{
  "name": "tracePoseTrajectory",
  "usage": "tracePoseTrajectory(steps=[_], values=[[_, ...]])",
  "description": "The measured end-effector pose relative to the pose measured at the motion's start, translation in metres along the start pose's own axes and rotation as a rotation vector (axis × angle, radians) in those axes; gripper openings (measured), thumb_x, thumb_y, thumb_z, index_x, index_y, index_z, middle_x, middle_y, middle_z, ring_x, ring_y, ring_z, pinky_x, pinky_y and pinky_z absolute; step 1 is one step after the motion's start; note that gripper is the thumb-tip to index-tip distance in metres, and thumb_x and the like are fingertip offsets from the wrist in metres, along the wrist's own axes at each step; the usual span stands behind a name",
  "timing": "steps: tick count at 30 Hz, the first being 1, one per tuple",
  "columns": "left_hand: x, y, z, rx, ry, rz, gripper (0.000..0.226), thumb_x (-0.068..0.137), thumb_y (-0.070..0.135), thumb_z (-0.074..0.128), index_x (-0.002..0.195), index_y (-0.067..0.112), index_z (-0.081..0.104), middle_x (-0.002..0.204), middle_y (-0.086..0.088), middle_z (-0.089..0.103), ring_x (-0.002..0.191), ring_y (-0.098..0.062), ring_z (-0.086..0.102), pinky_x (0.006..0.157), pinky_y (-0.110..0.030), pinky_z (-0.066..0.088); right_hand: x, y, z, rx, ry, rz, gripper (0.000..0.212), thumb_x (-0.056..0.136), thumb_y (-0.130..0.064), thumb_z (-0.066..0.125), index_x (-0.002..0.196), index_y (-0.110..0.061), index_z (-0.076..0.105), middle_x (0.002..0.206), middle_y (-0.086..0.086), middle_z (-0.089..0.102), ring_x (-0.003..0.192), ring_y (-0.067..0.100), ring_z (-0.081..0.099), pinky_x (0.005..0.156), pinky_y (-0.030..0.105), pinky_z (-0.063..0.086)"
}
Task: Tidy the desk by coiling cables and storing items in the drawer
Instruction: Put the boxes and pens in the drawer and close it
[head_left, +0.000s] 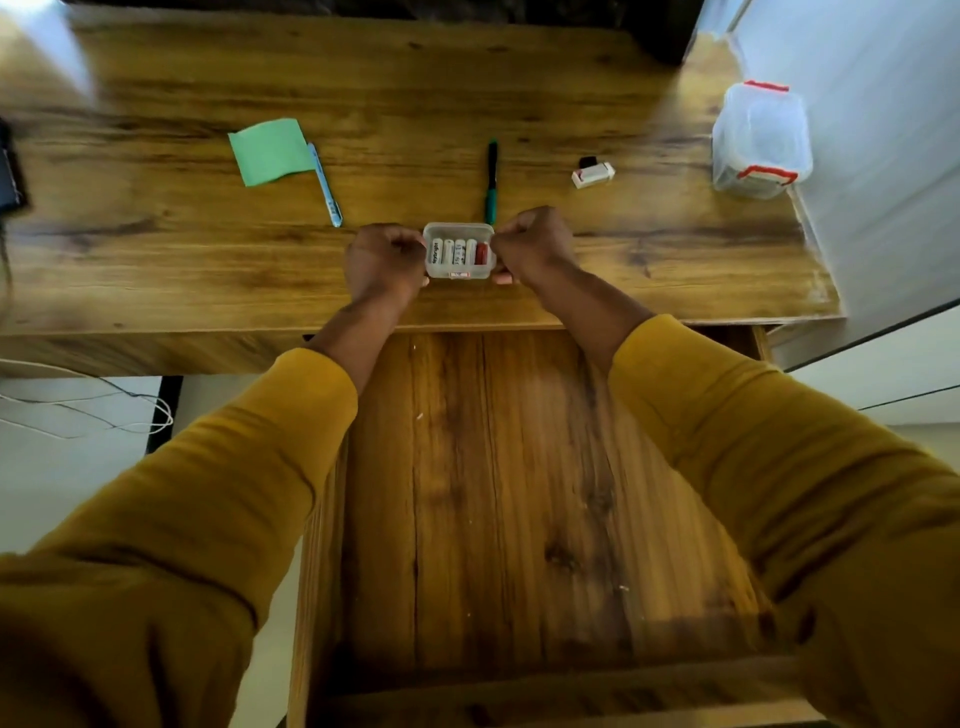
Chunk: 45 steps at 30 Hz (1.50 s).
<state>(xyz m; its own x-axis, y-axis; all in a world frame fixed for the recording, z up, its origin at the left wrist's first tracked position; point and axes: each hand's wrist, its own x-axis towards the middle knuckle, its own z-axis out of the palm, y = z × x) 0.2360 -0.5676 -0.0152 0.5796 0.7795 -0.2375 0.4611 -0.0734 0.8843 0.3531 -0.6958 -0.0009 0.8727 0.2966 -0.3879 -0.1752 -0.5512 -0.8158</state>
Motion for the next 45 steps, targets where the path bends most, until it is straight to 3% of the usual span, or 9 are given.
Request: tracePoseTrajectory(steps=[5, 10, 20, 26, 29, 33, 35, 39, 45], values=[[-0.014, 0.008, -0.002, -0.056, 0.009, -0.016, 0.013, 0.101, 0.015, 0.067, 0.108, 0.015, 0.078, 0.107, -0.002, 0.076, 0.086, -0.012, 0.076, 0.066, -0.021, 0.063, -0.008, 0.003, -0.006, 0.022, -0.001, 0.019, 0.012, 0.088, -0.006, 0.078, 0.099, -0.008, 0.072, 0.102, 0.011, 0.074, 0.079, 0.023, 0.078, 0.055, 0.032, 0.063], [-0.042, 0.006, -0.007, -0.129, -0.022, 0.011, 0.010, 0.100, 0.015, 0.068, 0.100, 0.018, 0.077, 0.097, -0.001, 0.078, 0.080, -0.013, 0.078, 0.073, -0.030, 0.066, -0.040, 0.014, -0.023, 0.061, -0.002, -0.004, 0.003, 0.090, -0.005, 0.075, 0.092, -0.007, 0.075, 0.093, 0.012, 0.077, 0.073, 0.020, 0.078, 0.057, 0.031, 0.063], [-0.138, -0.018, -0.012, -0.179, -0.191, 0.045, 0.025, 0.100, 0.015, 0.069, 0.123, 0.007, 0.073, 0.104, -0.005, 0.078, 0.084, -0.013, 0.078, 0.065, -0.022, 0.060, -0.134, 0.068, -0.069, 0.086, -0.014, -0.095, 0.007, 0.094, -0.006, 0.071, 0.098, -0.002, 0.076, 0.085, 0.012, 0.077, 0.070, 0.018, 0.076, 0.063, 0.035, 0.064], [-0.203, -0.063, -0.010, -0.021, -0.366, 0.010, 0.027, 0.099, 0.018, 0.070, 0.126, 0.015, 0.071, 0.101, 0.000, 0.079, 0.077, -0.014, 0.079, 0.074, -0.039, 0.066, -0.188, 0.137, -0.087, -0.027, -0.046, -0.032, 0.004, 0.095, -0.012, 0.072, 0.098, -0.012, 0.074, 0.085, 0.002, 0.078, 0.071, 0.014, 0.077, 0.065, 0.032, 0.064], [-0.227, -0.091, -0.002, 0.006, -0.440, -0.062, 0.026, 0.098, 0.017, 0.072, 0.124, 0.015, 0.070, 0.099, -0.001, 0.078, 0.076, -0.017, 0.079, 0.076, -0.047, 0.067, -0.205, 0.173, -0.087, -0.062, -0.072, 0.060, 0.004, 0.094, -0.010, 0.073, 0.098, -0.012, 0.072, 0.084, 0.005, 0.077, 0.069, 0.016, 0.077, 0.066, 0.037, 0.065], [-0.247, -0.115, 0.012, 0.051, -0.458, -0.130, 0.023, 0.095, 0.014, 0.075, 0.118, 0.014, 0.070, 0.094, -0.002, 0.077, 0.071, -0.018, 0.079, 0.073, -0.046, 0.067, -0.212, 0.210, -0.084, -0.079, -0.105, 0.143, 0.006, 0.092, -0.005, 0.072, 0.096, -0.009, 0.070, 0.085, 0.010, 0.077, 0.071, 0.022, 0.078, 0.068, 0.044, 0.066], [-0.251, -0.123, 0.018, 0.073, -0.465, -0.142, 0.021, 0.095, 0.014, 0.075, 0.115, 0.016, 0.070, 0.094, -0.002, 0.077, 0.070, -0.018, 0.079, 0.073, -0.046, 0.067, -0.212, 0.220, -0.083, -0.065, -0.102, 0.176, 0.007, 0.092, -0.002, 0.071, 0.096, -0.008, 0.071, 0.089, 0.014, 0.077, 0.071, 0.021, 0.077, 0.064, 0.039, 0.065], [-0.247, -0.123, 0.029, 0.096, -0.440, -0.150, 0.019, 0.095, 0.009, 0.074, 0.113, 0.016, 0.069, 0.093, 0.000, 0.074, 0.066, -0.013, 0.077, 0.070, -0.037, 0.066, -0.204, 0.224, -0.081, -0.056, -0.096, 0.232, 0.013, 0.091, -0.001, 0.067, 0.097, -0.011, 0.073, 0.091, 0.013, 0.077, 0.072, 0.020, 0.076, 0.061, 0.031, 0.061], [-0.228, -0.110, 0.043, 0.116, -0.401, -0.149, 0.030, 0.094, 0.006, 0.073, 0.118, 0.023, 0.067, 0.093, 0.006, 0.070, 0.067, -0.008, 0.073, 0.057, -0.016, 0.058, -0.182, 0.217, -0.072, -0.031, -0.062, 0.229, 0.021, 0.088, -0.001, 0.062, 0.096, -0.016, 0.074, 0.089, 0.016, 0.076, 0.079, 0.035, 0.076, 0.075, 0.054, 0.064]])
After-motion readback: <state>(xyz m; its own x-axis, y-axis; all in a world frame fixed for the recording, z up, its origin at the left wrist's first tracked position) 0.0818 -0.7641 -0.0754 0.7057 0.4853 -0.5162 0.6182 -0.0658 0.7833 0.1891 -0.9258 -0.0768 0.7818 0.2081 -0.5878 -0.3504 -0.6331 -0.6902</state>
